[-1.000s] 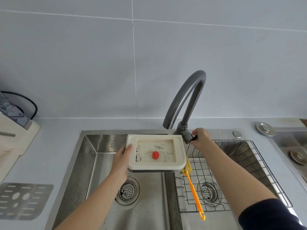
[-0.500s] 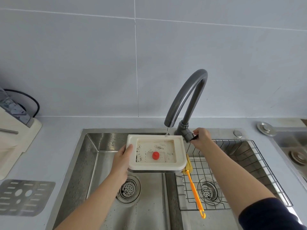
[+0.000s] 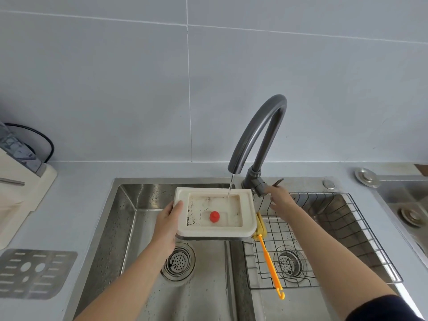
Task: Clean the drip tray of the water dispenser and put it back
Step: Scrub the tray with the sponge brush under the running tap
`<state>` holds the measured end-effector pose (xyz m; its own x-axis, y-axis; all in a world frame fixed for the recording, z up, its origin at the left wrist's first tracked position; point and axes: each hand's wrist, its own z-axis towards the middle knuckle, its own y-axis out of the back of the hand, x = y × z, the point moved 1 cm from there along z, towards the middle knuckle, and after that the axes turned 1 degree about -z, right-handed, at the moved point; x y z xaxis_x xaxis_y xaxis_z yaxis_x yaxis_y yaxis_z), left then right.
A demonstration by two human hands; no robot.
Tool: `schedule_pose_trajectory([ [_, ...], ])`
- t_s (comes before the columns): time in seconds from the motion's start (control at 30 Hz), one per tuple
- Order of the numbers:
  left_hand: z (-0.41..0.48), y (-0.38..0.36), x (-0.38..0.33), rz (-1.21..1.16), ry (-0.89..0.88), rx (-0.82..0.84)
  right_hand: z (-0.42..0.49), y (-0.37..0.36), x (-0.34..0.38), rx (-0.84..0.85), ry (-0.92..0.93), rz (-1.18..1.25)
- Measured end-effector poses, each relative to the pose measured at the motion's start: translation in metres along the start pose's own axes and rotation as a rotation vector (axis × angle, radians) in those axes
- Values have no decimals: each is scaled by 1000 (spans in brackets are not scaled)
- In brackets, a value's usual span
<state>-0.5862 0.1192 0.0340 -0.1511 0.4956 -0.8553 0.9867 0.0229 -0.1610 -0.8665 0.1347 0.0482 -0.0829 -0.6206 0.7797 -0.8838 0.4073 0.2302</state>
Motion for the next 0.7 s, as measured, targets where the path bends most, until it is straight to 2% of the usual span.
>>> schedule_pose_trajectory([
  [0.1, -1, 3, 1, -4, -14, 3, -10, 4, -24, -138, 113, -371],
  [0.17, -3, 5, 1, -14, -30, 8, -17, 8, -47, -149, 129, -541],
  [0.3, -8, 10, 2, -33, -30, 9, -30, 3, -90, 77, -16, -875],
  [0.37, -10, 12, 1, -25, -34, 13, -34, -2, -106, 135, -63, -1014],
  [0.47, -14, 15, 0, -21, -40, 20, -39, -6, -122, 88, -62, -1079],
  [0.7, -20, 21, -4, 14, -87, 8, -64, 10, -105, -14, 33, -1007],
])
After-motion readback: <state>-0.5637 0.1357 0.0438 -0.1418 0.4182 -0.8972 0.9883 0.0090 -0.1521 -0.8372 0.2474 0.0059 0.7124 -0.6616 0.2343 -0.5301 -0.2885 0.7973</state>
